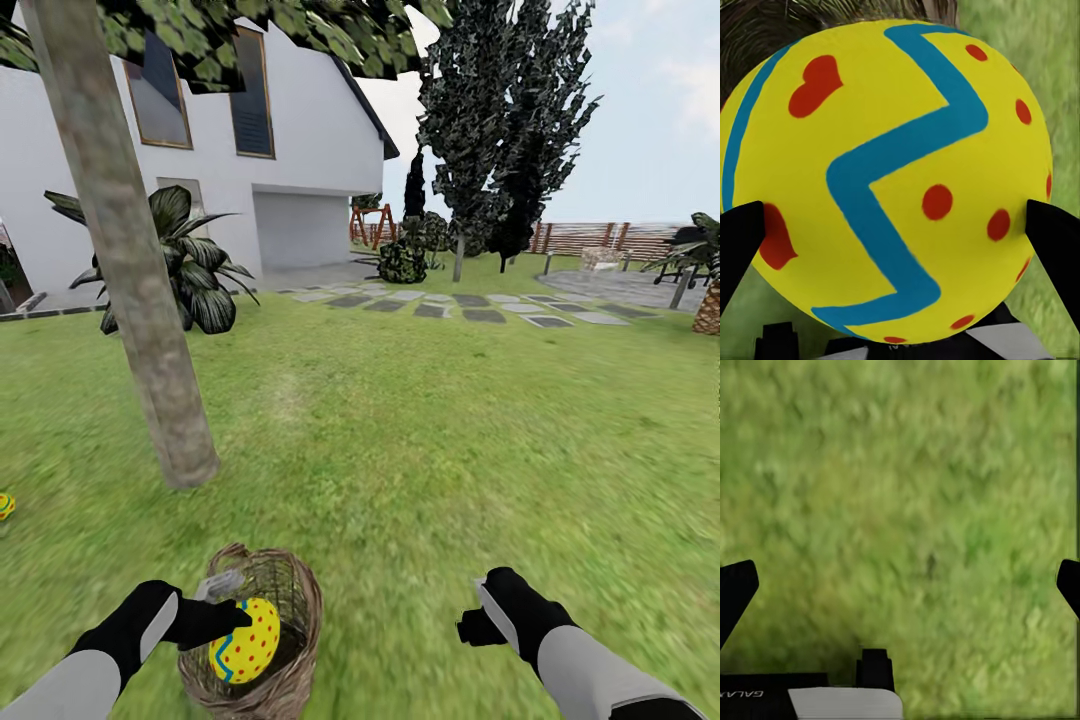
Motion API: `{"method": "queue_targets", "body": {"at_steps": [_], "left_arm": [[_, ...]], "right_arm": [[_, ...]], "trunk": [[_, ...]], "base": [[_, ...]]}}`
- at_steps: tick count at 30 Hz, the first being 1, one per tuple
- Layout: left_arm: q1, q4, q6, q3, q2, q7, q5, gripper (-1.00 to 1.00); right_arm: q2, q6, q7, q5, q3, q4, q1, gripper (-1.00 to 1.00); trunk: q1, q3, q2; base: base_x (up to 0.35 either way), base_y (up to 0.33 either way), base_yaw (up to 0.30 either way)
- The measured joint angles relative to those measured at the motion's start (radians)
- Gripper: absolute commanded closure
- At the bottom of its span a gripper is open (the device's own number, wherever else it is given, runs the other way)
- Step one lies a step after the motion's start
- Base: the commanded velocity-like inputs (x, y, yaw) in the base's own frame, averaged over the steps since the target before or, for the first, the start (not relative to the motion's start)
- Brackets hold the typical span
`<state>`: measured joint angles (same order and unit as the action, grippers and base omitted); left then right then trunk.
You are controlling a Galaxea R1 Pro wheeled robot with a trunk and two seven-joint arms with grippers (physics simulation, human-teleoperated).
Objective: Take the three Easter eggs out of the wicker basket on the lawn in the garden, then place them on the lawn next to a single tree (choose any tree) so that all three eggs are next to the same tree and none are left in the basket.
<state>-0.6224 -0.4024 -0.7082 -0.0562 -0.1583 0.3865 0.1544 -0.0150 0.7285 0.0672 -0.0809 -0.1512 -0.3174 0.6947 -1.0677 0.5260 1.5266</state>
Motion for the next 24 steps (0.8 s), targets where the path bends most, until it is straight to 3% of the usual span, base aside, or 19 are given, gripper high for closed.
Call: {"method": "queue_targets", "body": {"at_steps": [5,14,24], "left_arm": [[0.0,0.0,0.0,0.0,0.0,0.001,-0.001,1.0],[0.0,0.0,0.0,0.0,0.0,0.001,0.0,1.0],[0.0,0.0,0.0,0.003,0.003,0.0,-0.004,1.0]], "right_arm": [[0.0,0.0,0.0,0.001,0.0,0.0,0.0,-1.0],[0.002,-0.002,0.0,0.001,0.0,0.001,0.0,-1.0],[0.005,-0.002,0.002,0.001,-0.014,0.002,0.0,-1.0]], "trunk": [[0.019,-0.016,-0.035],[0.054,-0.044,-0.098],[0.092,-0.073,-0.168]], "base": [[-0.222,-0.187,0.0],[-0.027,-0.022,0.0],[-0.212,-0.255,0.131]]}}
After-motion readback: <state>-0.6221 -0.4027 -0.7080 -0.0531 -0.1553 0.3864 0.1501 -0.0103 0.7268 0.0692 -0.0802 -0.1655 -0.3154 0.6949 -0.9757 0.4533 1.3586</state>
